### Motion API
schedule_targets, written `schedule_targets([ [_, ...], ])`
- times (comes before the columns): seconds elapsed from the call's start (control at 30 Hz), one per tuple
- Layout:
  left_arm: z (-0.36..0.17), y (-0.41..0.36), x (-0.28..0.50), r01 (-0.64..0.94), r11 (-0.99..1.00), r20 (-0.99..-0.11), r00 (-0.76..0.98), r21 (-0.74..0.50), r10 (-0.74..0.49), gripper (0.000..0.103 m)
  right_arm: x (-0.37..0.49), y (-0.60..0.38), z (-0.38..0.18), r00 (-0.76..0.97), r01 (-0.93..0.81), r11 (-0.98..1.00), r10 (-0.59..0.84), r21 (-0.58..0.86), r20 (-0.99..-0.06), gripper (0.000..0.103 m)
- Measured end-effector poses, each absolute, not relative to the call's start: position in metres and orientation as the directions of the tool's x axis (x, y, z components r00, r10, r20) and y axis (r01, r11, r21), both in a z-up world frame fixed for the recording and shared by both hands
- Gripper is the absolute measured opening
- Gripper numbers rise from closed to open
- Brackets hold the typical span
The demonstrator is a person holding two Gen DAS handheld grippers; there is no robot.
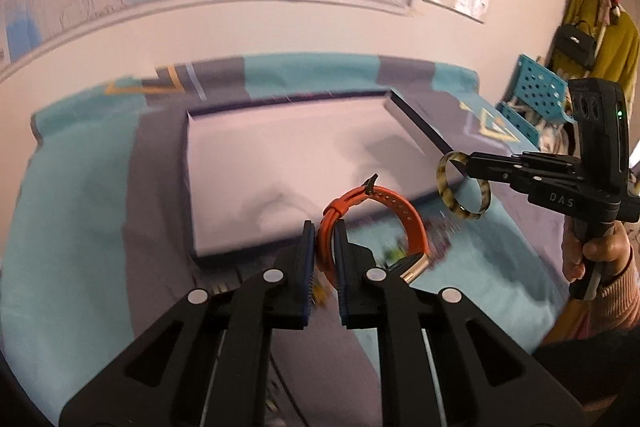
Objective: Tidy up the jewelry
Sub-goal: 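Carry the watch band and bangle into the box and open both tools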
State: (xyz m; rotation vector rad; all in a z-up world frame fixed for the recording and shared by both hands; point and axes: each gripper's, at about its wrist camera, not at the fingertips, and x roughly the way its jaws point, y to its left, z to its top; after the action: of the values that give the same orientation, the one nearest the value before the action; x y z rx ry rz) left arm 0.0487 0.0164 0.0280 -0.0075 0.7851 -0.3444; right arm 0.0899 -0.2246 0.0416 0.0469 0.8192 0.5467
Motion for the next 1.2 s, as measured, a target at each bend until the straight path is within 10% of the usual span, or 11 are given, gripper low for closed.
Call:
schedule_targets([
  [1.2, -0.02, 0.002, 0.249, 0.235, 0.969, -0.832, 0.521, -0.077, -0.192, 0.01, 0.268, -0.167, -0.011, 0.458, -0.308, 0.935, 0.307, 0.175, -0.834, 0.007],
])
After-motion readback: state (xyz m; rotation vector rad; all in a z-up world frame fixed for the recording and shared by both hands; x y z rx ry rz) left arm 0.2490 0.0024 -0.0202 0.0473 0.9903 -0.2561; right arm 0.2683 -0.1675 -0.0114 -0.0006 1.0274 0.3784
